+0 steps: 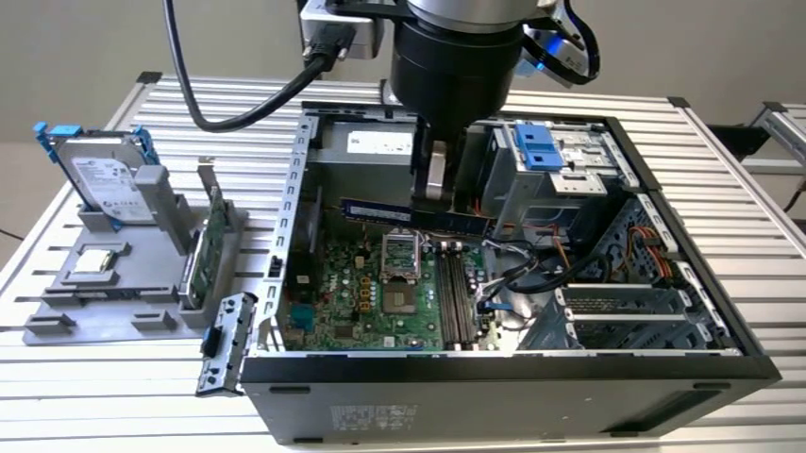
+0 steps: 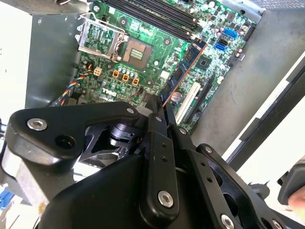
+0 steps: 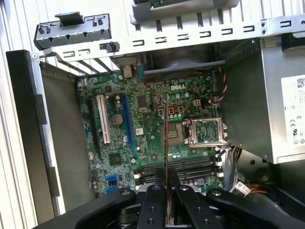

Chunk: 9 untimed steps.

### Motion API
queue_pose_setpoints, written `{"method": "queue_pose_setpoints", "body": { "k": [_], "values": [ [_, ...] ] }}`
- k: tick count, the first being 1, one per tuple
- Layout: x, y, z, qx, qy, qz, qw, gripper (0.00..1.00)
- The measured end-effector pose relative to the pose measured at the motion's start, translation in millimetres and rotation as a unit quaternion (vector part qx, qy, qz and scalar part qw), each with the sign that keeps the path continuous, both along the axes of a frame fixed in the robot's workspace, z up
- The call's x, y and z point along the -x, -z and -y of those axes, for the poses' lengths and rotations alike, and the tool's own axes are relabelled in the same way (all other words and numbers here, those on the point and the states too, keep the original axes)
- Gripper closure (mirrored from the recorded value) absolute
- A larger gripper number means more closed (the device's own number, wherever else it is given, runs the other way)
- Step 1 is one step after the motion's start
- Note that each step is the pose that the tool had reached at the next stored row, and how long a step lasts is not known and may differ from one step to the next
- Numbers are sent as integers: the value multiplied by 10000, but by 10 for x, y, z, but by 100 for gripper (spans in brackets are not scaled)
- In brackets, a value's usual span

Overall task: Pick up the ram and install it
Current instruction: 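Insert the ram into the slot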

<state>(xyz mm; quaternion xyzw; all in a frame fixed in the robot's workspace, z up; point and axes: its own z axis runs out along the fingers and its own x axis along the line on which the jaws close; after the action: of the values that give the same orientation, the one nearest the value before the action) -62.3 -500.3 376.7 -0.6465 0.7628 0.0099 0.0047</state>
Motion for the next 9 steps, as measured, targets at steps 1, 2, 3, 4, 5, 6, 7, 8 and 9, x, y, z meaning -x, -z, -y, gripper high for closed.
{"method": "queue_pose_setpoints", "body": {
  "k": [1, 2, 3, 4, 5, 6, 7, 8, 9],
  "values": [
    [0, 1, 0, 0, 0, 1, 10000, 100],
    [-3, 3, 0, 0, 0, 1, 10000, 100],
    [-8, 5, 0, 0, -1, 1, 10000, 100],
    [-14, 8, 0, 0, -1, 1, 10000, 100],
    [-23, 11, -1, 0, -1, 2, 10000, 100],
    [-34, 13, -1, 0, -1, 1, 10000, 100],
    [-46, 15, -2, 0, -2, 1, 10000, 100],
    [-59, 17, -4, 1, -2, 1, 10000, 100],
    [-71, 19, -5, 1, -3, 1, 10000, 100]
  ]
}}
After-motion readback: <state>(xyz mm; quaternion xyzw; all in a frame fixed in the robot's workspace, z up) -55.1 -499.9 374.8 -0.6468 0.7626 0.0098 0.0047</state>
